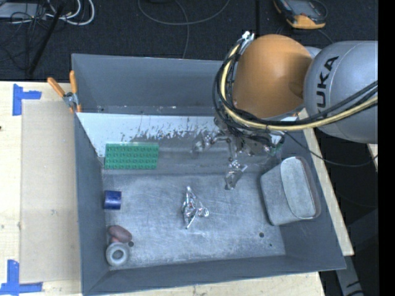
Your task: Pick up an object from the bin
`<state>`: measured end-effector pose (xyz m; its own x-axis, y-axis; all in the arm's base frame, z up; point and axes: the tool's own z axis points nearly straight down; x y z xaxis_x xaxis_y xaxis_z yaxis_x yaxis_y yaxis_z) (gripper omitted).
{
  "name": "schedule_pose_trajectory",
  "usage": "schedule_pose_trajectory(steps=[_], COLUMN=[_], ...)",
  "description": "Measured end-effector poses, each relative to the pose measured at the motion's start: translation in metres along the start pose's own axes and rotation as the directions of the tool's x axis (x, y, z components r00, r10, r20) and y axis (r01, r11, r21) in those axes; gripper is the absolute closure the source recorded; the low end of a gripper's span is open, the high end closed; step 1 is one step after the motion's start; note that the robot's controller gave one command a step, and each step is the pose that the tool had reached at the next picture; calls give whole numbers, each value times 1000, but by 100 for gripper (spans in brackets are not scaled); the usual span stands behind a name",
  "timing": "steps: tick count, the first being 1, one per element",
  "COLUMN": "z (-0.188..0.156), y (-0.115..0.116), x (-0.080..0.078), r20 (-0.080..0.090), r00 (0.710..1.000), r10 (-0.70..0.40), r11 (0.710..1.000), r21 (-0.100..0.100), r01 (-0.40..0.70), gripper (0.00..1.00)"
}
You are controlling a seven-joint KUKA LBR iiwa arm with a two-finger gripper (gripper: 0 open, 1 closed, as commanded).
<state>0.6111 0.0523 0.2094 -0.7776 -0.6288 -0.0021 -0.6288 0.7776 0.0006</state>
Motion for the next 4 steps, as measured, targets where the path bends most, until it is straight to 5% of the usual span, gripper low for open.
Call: schedule_pose_trajectory(steps=[1, 2, 3, 4], z=[136, 133, 33, -18], y=[29, 27, 28, 43], x=[-22, -22, -21, -25], r20=[0, 0, 5, 5], r00=[989, 990, 990, 990], r10=[-145, -141, -143, -143], r11=[989, 990, 990, 990], r21=[-1, 1, 5, 4], r01=[145, 141, 143, 143], gripper=[0, 100, 100, 100])
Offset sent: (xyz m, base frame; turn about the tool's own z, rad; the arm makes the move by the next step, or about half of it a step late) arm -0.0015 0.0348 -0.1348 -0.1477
